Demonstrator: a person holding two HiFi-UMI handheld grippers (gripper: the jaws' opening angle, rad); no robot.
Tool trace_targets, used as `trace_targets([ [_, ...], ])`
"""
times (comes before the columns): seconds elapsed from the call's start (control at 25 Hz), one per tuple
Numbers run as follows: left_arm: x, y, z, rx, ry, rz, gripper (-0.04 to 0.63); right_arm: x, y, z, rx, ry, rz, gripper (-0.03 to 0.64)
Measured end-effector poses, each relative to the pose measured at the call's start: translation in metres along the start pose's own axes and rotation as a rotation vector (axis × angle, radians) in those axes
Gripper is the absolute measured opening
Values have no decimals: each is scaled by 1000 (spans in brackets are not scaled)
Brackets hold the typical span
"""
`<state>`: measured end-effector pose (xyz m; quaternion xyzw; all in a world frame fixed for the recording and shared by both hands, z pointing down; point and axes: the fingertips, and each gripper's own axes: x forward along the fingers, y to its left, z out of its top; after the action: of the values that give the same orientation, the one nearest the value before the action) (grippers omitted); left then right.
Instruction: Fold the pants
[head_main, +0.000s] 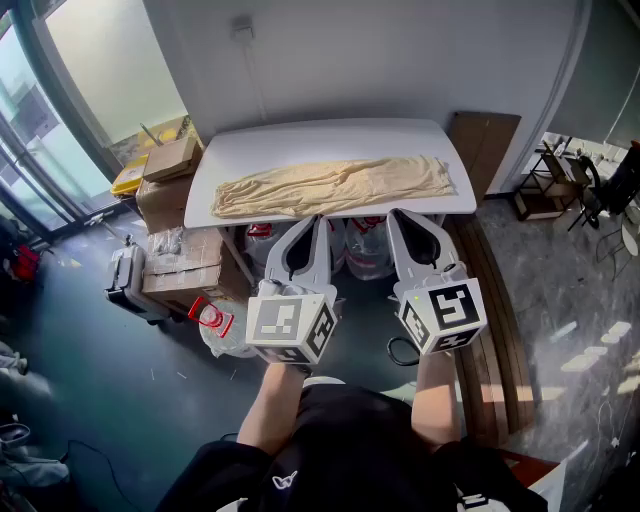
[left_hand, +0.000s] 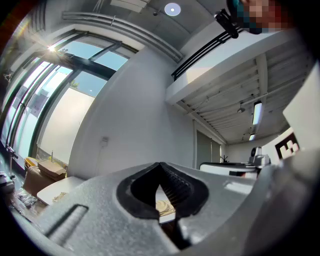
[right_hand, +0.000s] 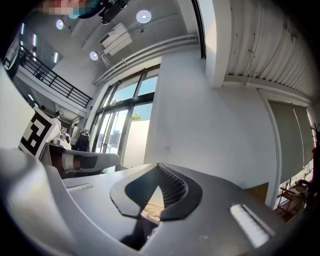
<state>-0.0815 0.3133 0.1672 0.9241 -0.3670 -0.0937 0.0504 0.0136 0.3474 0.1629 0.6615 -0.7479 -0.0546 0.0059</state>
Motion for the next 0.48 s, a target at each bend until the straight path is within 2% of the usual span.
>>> trace_targets([
  [0.32, 6, 0, -11, -20, 12, 4, 3, 2, -7, -10, 8, 10, 8, 5],
  [0.48, 9, -5, -13, -17, 17, -6, 3, 1, -13, -1, 45, -38, -27, 5],
])
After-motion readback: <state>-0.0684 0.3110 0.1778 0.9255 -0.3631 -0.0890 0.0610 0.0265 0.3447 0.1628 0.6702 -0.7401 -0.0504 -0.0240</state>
